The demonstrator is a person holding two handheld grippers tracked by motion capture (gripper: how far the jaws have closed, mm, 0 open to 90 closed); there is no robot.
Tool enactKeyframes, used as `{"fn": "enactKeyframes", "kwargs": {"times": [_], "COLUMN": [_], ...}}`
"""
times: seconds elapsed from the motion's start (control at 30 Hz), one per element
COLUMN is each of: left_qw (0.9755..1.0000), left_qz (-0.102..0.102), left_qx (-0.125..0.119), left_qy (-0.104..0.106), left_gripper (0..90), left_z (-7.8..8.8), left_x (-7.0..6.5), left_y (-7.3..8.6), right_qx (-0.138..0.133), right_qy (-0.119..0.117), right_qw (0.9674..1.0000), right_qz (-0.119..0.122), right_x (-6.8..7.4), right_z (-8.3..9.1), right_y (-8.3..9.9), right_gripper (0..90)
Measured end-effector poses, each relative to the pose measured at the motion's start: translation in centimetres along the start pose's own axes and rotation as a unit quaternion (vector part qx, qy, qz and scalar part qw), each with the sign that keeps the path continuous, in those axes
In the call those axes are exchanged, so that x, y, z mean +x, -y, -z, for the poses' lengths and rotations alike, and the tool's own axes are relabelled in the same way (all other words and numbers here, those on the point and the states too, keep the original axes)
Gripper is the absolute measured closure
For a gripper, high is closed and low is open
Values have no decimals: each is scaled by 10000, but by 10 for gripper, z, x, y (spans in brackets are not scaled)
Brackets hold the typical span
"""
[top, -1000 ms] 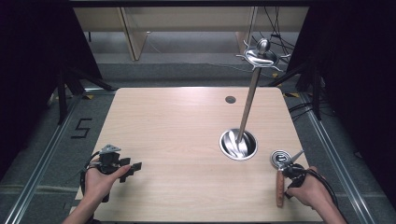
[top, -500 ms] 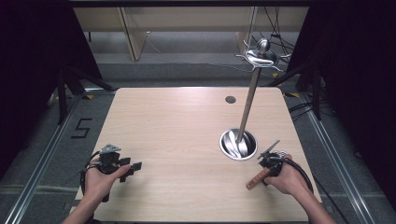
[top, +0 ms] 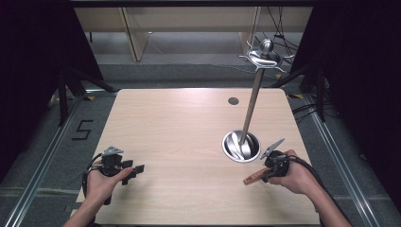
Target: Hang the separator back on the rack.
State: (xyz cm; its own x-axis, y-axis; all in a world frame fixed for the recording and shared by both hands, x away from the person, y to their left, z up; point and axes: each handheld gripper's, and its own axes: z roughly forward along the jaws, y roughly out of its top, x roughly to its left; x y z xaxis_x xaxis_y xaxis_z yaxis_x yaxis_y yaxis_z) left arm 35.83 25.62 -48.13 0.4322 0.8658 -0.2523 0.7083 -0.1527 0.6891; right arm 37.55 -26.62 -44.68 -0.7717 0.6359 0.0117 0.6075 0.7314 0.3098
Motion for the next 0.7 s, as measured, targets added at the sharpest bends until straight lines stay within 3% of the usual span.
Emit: {"fn": "enactKeyframes", "kwargs": {"times": [0.07, 0.13, 0.17, 0.23, 0.27, 0.3, 0.33, 0.37, 0.4, 0.43, 0.47, 0.5, 0.53, 0.57, 0.6, 0.63, 0.7], "left_qw": [10000, 10000, 9998, 9998, 9998, 10000, 10000, 10000, 10000, 10000, 10000, 9997, 10000, 10000, 10000, 10000, 10000], "left_qz": [-18, -44, -149, -131, -131, -24, -64, -40, -41, -32, -32, -187, 15, -35, -35, 27, 20], "left_qx": [-11, 21, 116, 124, 123, -4, 33, 8, 34, 25, 25, 164, -37, 42, 42, -16, -13], "left_qy": [-4, -11, -6, -24, -20, -17, -15, -15, -13, -17, -17, -5, -2, -16, -16, -16, -3], "left_gripper": [401, 400, 401, 401, 401, 400, 400, 400, 400, 400, 400, 400, 400, 400, 399, 399, 399], "left_z": [2, 2, 3, 2, 2, 1, 2, 1, 1, 1, 1, 3, 0, 2, 2, 1, 1], "left_x": [0, 1, 3, 2, 2, 0, -1, -1, -1, -1, -1, 1, -1, 0, 0, 0, 0], "left_y": [0, 1, 0, -1, -1, -1, -1, 0, 1, 1, 1, 1, 2, 2, 2, 2, 2], "right_qx": [7, 86, 123, 184, 217, 523, 523, 553, 598, 637, 721, 721, 749, 826, 879, 948, 1001], "right_qy": [53, 200, 258, 225, 148, 222, 222, 119, 96, 133, 130, 130, 206, 275, 293, 323, 262], "right_qw": [9997, 9976, 9959, 9945, 9926, 9874, 9874, 9831, 9829, 9779, 9820, 9820, 9800, 9741, 9725, 9743, 9711], "right_qz": [231, 654, 855, 1010, 1182, 1479, 1479, 1740, 1740, 1985, 1742, 1742, 1833, 2086, 2136, 2018, 2149], "right_x": [-4, -10, -13, -15, -18, -21, -21, -21, -21, -25, -19, -19, -20, -24, -25, -23, -26], "right_z": [4, 7, 7, 5, 2, -4, -4, -8, -10, -14, -15, -15, -16, -18, -20, -21, -23], "right_y": [0, -1, -2, -4, -5, -9, -9, -11, -12, -13, -14, -14, -15, -17, -18, -18, -18], "right_gripper": [631, 579, 564, 538, 525, 494, 494, 474, 461, 447, 439, 439, 431, 429, 429, 429, 430]}}
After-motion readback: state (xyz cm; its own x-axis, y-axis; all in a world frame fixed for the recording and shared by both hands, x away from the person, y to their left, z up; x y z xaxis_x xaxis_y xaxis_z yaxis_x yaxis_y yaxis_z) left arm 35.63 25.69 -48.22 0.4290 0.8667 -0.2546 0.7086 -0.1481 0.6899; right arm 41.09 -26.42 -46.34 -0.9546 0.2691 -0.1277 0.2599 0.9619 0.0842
